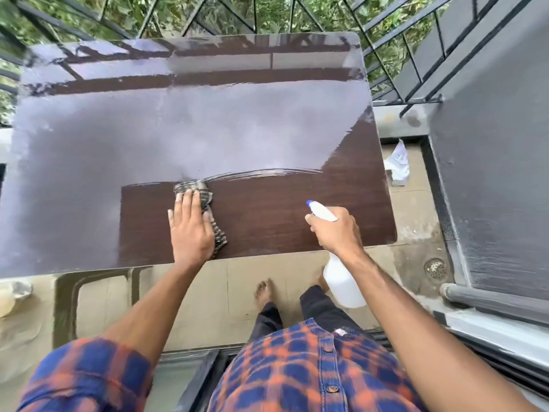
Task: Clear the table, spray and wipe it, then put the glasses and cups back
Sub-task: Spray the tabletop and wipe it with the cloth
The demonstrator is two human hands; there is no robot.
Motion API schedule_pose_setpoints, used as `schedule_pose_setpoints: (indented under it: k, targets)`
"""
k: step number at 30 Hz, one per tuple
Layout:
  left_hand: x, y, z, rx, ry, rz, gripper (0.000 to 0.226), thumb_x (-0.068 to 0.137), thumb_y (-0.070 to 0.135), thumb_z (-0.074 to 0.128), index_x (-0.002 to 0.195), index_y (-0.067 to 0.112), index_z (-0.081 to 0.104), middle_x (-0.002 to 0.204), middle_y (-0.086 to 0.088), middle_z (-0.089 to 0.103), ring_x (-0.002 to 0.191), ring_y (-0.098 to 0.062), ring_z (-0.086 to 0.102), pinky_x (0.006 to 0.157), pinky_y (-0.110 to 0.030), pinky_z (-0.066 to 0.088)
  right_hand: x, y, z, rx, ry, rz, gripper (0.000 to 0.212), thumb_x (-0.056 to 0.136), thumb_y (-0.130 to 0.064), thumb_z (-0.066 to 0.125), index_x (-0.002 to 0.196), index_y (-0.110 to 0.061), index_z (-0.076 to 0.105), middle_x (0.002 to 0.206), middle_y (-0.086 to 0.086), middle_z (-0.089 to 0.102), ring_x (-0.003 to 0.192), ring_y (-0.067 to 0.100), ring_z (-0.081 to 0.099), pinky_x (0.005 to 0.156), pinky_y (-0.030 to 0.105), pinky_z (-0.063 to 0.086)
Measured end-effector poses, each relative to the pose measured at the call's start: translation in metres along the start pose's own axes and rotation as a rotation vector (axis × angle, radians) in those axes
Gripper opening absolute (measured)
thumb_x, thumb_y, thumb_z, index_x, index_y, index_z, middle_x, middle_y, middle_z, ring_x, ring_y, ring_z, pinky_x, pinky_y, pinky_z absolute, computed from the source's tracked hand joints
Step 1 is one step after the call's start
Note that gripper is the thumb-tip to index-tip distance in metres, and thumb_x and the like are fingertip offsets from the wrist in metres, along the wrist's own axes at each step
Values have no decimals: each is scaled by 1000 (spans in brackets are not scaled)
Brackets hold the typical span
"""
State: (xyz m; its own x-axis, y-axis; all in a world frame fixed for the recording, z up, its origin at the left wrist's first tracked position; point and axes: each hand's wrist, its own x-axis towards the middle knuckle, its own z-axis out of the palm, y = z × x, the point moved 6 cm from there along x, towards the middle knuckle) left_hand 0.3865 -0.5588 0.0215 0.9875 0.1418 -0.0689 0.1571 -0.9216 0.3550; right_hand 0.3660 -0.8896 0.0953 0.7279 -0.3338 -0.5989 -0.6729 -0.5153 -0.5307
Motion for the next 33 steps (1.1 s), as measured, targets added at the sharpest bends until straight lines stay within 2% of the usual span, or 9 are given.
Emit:
schedule_pose_setpoints:
  k: [3, 8, 15, 19, 22, 25, 27, 30, 33]
  targets:
    - [-17, -10, -2, -20, 28, -11, 55, 102, 30, 29, 152, 7, 33, 160, -12, 30, 151, -31, 18, 120, -57, 20, -8, -2, 13, -32, 0, -5, 37, 85, -44, 68, 88, -8, 72, 82, 8, 78, 81, 34, 72, 79, 41, 58]
    - [-56, 21, 10, -68, 43, -48, 53, 104, 26, 31, 153, 6, 31, 161, -13, 29, 152, -31, 16, 122, -50, 17, -25, 8, 27, -30, -15, 9, 43, 78, -50, 62, 89, -10, 73, 83, 6, 79, 84, 33, 72, 81, 43, 58]
    - [-88, 106, 47, -21, -91, 146, 56, 104, 29, 28, 156, 9, 24, 164, -10, 22, 153, -28, 13, 124, -47, 12, -35, 56, 11, 24, 68, 114, 31, 90, -38, 70, 90, -8, 73, 83, 5, 78, 82, 33, 70, 72, 38, 53]
    - [-92, 165, 69, 14, -219, 314, 58, 105, 30, 24, 158, 9, 15, 166, -11, 12, 154, -28, 5, 124, -46, 4, -40, 81, -10, 60, 136, 190, 29, 85, -37, 68, 86, -9, 74, 79, 8, 78, 78, 38, 73, 75, 44, 60]
    - [-96, 213, 84, 35, -307, 469, 59, 105, 32, 23, 159, 9, 12, 167, -10, 9, 154, -29, 1, 124, -47, 5, -40, 98, -30, 104, 192, 237, 37, 75, -44, 64, 83, -9, 74, 79, 9, 78, 74, 40, 73, 75, 48, 62]
    - [-100, 251, 100, 83, -387, 614, 62, 105, 36, 22, 159, 8, 11, 167, -11, 8, 154, -30, 2, 124, -50, 9, -38, 112, -48, 140, 243, 253, 35, 70, -47, 63, 76, -14, 74, 73, 5, 76, 70, 39, 72, 74, 51, 64]
    - [-101, 269, 107, 119, -416, 670, 65, 104, 41, 22, 159, 8, 9, 167, -11, 6, 154, -30, 2, 123, -51, 11, -36, 120, -57, 152, 261, 271, 34, 69, -46, 63, 78, -15, 75, 75, 5, 77, 72, 40, 73, 75, 52, 64]
    - [-104, 291, 119, 215, -474, 732, 79, 102, 51, 31, 159, 10, -4, 167, -10, -8, 153, -29, -10, 124, -50, 2, -36, 132, -72, 189, 294, 290, 29, 68, -44, 63, 82, -21, 75, 74, 5, 76, 73, 42, 72, 76, 54, 64]
    - [-103, 311, 126, 291, -488, 797, 96, 95, 54, 47, 158, 10, -9, 166, -11, -12, 153, -30, -14, 123, -50, -2, -35, 145, -87, 238, 329, 318, 19, 69, -43, 65, 77, -28, 75, 71, 3, 76, 76, 39, 73, 77, 57, 64]
